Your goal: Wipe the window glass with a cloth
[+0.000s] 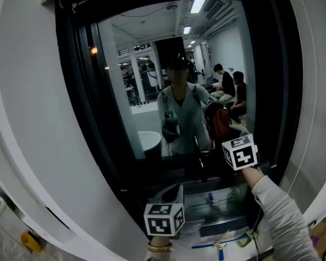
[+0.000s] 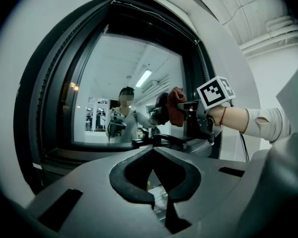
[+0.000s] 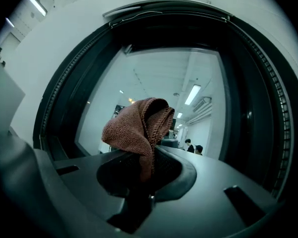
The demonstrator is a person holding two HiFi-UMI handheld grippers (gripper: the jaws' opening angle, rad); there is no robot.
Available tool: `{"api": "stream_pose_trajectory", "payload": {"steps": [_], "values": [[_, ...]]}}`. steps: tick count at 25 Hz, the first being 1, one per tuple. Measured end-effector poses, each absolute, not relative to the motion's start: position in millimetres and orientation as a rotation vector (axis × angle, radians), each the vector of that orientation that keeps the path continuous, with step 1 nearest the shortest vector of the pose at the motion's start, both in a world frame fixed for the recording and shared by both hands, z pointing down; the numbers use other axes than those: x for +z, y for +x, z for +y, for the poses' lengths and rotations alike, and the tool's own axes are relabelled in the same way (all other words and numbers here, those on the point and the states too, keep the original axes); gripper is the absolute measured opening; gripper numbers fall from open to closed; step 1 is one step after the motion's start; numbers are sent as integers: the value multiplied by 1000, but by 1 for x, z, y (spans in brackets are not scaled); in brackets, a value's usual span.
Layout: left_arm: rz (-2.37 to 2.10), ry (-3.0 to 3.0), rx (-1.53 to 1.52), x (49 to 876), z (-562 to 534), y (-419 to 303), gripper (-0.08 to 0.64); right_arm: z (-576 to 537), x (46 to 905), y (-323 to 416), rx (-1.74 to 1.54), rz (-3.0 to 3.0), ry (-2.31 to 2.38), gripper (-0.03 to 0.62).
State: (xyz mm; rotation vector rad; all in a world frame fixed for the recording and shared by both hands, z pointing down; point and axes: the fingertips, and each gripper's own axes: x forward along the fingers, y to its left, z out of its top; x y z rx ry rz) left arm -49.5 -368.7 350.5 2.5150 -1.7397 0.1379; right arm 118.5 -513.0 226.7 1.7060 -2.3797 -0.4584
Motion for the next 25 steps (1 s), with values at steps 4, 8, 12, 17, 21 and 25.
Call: {"api": "stream_pose_trajectory", "payload": {"steps": [4,8,12,17,21,25], "values": [[-1719,2527,144,352,-372,-41,5,-517,229,153,-434,-2333,1776,51],[-1702,2545,151,353,-374,-32,5,-519,230,186,-430,-2274,1834,51],[-1690,2554,152,352,-379,-29,5,-523,230,214,-417,-2223,1892,51],[-1682,2558,147,353,-383,-27,5,-526,235,237,-394,-2173,1938,51],[-1668,2568,140,351,-385,-24,5,-526,237,239,-389,-2155,1949,51],[-1655,2581,131,352,-382,-20,5,-509,238,228,-385,-2216,1934,51]]}}
